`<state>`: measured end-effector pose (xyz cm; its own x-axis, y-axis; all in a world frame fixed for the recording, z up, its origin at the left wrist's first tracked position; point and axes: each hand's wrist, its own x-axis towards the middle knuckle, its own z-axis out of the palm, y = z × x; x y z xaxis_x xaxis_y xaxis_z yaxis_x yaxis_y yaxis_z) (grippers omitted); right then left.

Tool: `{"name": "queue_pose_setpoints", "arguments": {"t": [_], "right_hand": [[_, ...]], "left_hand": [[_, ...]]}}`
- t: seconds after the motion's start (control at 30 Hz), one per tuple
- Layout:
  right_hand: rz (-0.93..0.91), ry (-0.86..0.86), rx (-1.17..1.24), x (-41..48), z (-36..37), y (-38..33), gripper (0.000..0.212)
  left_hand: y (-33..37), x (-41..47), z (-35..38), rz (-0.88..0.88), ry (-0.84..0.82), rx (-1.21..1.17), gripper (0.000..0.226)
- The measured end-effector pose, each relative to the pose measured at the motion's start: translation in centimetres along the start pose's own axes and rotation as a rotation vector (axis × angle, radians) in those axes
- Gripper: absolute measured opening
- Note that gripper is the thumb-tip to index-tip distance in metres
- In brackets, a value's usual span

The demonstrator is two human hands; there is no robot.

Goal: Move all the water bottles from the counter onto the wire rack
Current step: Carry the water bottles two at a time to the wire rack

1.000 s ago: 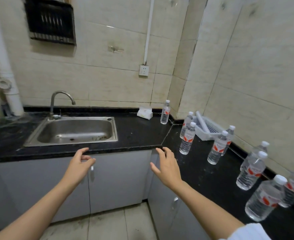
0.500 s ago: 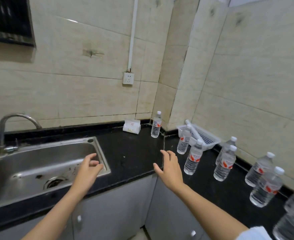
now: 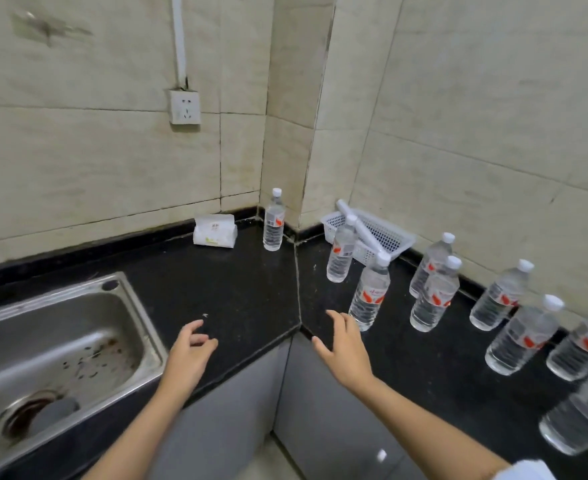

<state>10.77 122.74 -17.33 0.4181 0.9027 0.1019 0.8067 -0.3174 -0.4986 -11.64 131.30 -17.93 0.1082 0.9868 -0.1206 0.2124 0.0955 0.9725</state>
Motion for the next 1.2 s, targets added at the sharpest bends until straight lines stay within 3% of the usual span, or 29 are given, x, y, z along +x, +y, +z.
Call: {"name": "queue_pose_setpoints", "arguments": {"t": [0.37,0.57,0.9,1.03,1.2], "right_hand": [[0.085,0.029,0.362,14.7,0.5,4.7,0.061],[0.155,0.015,0.467,19.8,1.3,6.8,0.061],[0.409,0.114,0.51,25.1,5.1,8.6,0.067],[0.443,0.237,0.472,28.4,5.1,8.9,0.068],[0.573,0.601,0.503,34.1,4.2,7.8,0.08]], "left_hand": [[3.7,14.2,10.1,0.018,-0.009,0.076,0.042],[1.2,17.2,14.8,-0.112,-0.079,0.125,0.043],[-0.1,25.0,18.2,-0.122,-0.114,0.119,0.048],[0.2,28.7,19.8,-0.049,-0.107,0.115,0.055],[2.3,34.7,21.4,0.072,-0.037,0.238,0.065]]}}
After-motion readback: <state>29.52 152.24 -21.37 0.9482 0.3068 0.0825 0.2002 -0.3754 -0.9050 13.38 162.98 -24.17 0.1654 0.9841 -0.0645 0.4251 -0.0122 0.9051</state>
